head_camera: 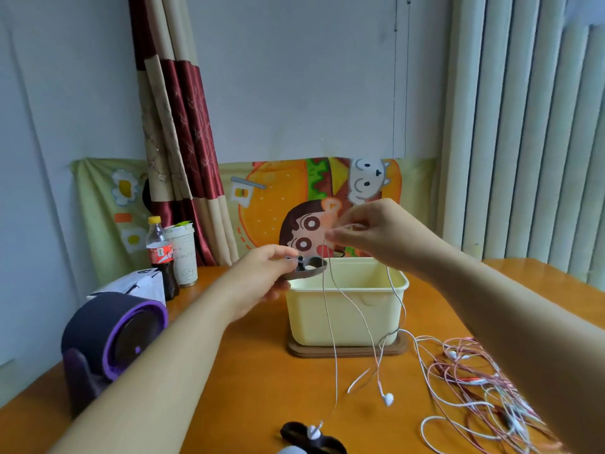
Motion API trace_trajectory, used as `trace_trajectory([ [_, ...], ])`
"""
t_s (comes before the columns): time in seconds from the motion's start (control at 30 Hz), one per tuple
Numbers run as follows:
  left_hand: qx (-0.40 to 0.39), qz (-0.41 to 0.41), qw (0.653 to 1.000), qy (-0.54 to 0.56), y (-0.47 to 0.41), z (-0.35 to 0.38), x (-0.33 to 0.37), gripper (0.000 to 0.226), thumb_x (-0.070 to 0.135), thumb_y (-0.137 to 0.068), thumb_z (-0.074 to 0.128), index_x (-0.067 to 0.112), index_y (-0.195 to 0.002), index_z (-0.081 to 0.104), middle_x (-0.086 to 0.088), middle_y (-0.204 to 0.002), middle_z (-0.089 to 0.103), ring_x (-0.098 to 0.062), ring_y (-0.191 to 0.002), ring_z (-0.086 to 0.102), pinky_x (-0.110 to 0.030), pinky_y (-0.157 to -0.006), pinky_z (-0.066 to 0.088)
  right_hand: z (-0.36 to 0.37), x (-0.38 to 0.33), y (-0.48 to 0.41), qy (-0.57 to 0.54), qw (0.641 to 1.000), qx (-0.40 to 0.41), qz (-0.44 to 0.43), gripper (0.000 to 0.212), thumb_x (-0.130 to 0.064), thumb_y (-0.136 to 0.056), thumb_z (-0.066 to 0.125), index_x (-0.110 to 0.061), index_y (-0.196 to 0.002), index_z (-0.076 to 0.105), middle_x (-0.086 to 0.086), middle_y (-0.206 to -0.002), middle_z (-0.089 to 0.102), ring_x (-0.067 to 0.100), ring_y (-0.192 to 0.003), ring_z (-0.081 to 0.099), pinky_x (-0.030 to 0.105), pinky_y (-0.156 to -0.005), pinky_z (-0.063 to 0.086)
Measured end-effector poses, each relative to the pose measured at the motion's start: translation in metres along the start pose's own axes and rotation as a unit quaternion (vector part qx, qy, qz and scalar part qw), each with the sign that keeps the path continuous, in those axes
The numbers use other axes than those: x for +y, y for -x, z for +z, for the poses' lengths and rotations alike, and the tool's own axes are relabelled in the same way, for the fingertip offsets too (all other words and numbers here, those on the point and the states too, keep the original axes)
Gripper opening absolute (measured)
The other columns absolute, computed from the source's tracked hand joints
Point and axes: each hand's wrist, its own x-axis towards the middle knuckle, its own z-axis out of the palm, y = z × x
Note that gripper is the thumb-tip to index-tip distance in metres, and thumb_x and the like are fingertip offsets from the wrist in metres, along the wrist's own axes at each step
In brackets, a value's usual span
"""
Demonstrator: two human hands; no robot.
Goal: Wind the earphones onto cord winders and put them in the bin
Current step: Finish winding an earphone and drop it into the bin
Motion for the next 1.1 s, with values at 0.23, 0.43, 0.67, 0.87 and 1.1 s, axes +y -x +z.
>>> trace_trajectory([
  [0.23,-0.100,0.048,0.985,0.131,-0.008,0.024,0.015,0.025,0.019,-0.102,0.046,0.027,-0.114,0.067,0.008,-0.080,0.061,-0.008,-0.067,0.046,-0.019,-0.055,0.035,-0.006,0.012,-0.007,0.014,1.000,-0.017,-0.010,0.013,-0.022,-0.090,0.062,-0.013,-0.088,0.072,-0.020,-0.069,0.053,-0.019,-0.057,0.050,0.005,-0.052,0.038],
  [0.43,-0.084,0.135,0.986,0.041,-0.017,0.026,0.017,0.020,0.024,-0.095,0.057,0.036,-0.107,0.067,0.019,-0.071,0.057,-0.004,-0.067,0.046,-0.018,-0.059,0.041,-0.006,0.021,-0.018,0.028,1.000,-0.004,-0.012,0.014,-0.029,-0.087,0.067,-0.017,-0.090,0.073,-0.017,-0.074,0.056,-0.010,-0.060,0.054,0.007,-0.055,0.040],
  [0.67,-0.088,0.203,0.974,-0.039,-0.014,0.043,0.011,0.012,0.015,-0.094,0.061,0.017,-0.099,0.071,0.002,-0.098,0.072,0.004,-0.083,0.063,-0.008,-0.073,0.046,-0.008,0.024,-0.028,-0.001,0.997,0.067,-0.026,0.013,-0.023,-0.089,0.065,-0.015,-0.079,0.067,-0.016,-0.055,0.049,-0.006,-0.046,0.047,0.009,-0.047,0.033],
  [0.87,-0.067,0.216,0.974,0.019,-0.020,0.057,-0.009,0.036,0.014,-0.092,0.065,0.032,-0.122,0.059,-0.005,-0.111,0.070,-0.013,-0.103,0.065,-0.024,-0.091,0.049,0.009,0.033,-0.028,-0.031,0.993,0.107,-0.023,0.015,-0.023,-0.089,0.066,-0.017,-0.075,0.063,-0.015,-0.058,0.053,-0.007,-0.048,0.049,0.007,-0.047,0.033],
  [1.1,-0.111,0.177,0.974,-0.085,-0.018,0.068,-0.027,0.028,0.018,-0.090,0.067,0.044,-0.100,0.063,0.034,-0.083,0.065,0.017,-0.082,0.057,-0.002,-0.075,0.038,0.004,0.032,-0.031,-0.070,0.985,0.157,-0.020,0.016,-0.022,-0.090,0.064,-0.009,-0.080,0.064,-0.014,-0.054,0.048,-0.005,-0.044,0.046,0.007,-0.046,0.033],
])
